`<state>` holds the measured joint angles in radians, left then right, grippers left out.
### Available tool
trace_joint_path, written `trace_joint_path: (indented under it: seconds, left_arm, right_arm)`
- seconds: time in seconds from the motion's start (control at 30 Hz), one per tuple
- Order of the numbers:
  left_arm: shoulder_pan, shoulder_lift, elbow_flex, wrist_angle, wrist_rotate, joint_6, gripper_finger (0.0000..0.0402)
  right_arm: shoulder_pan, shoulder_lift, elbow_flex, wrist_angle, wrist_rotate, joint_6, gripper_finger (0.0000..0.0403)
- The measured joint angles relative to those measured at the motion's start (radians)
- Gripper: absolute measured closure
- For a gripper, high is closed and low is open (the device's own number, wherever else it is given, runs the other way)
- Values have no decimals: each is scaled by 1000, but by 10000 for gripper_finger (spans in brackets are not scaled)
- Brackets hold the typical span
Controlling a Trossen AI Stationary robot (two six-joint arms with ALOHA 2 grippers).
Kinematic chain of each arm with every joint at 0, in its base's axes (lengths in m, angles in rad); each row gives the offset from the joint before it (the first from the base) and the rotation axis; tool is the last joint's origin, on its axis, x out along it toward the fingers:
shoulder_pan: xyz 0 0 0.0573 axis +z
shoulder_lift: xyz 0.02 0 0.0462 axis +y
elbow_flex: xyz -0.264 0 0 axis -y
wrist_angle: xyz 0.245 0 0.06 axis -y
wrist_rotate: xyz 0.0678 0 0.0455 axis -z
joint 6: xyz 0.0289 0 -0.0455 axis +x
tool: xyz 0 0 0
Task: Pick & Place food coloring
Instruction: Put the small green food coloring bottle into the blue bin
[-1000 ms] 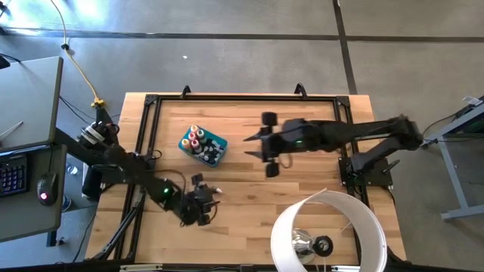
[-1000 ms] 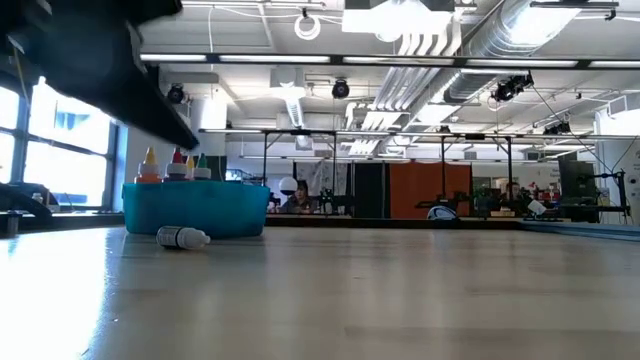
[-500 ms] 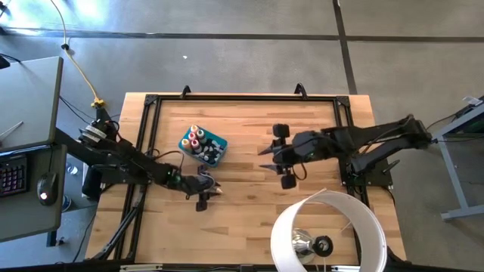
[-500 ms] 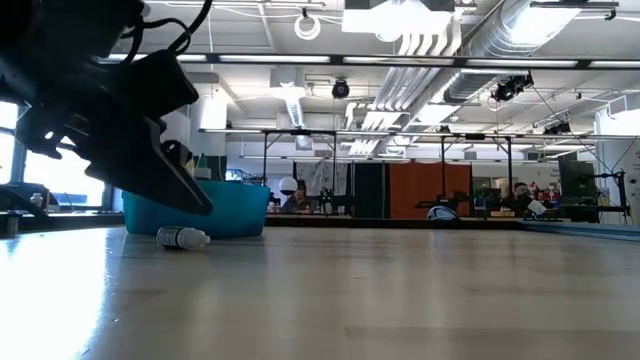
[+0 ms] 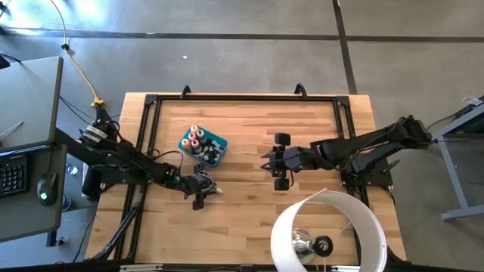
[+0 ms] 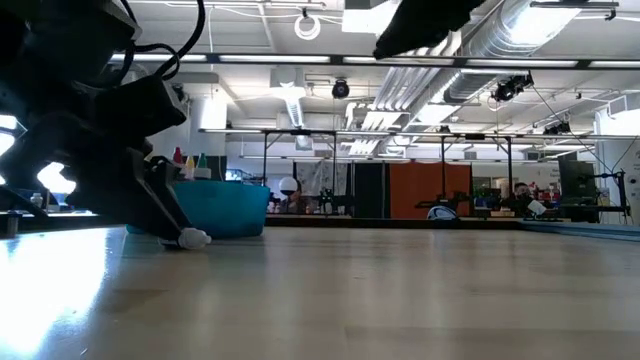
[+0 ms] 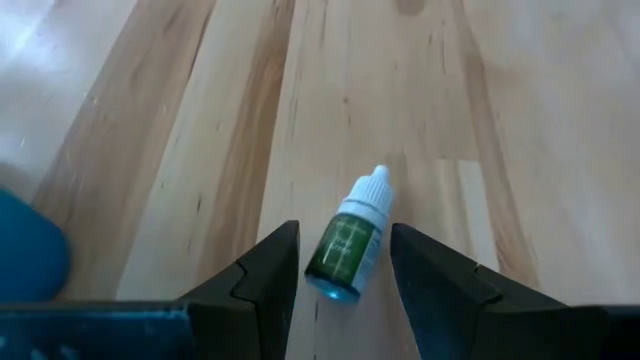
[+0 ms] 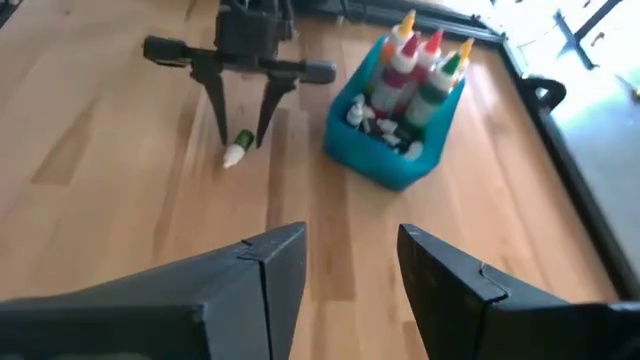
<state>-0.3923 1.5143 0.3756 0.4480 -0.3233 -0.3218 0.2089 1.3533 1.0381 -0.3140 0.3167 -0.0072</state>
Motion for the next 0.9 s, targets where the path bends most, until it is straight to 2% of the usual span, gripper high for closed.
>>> trace_joint_path:
  seconds: [0.33,0.57,0.67,0.8,0.9]
  left_arm:
    - [0,64,2,44,-13,-51,246]
    - [-1,75,6,65,-32,-248,246]
    - [0,77,5,92,-39,-242,246]
    - [0,78,4,93,-109,-214,246]
    - [0,78,4,95,-105,-213,246]
  right_arm:
    - [35,0,-71,48,-5,33,252]
    - [43,0,-71,53,-5,29,252]
    - [43,0,-71,49,-6,33,250]
    - [43,0,-71,48,-15,29,250]
    - [43,0,-71,46,-19,29,249]
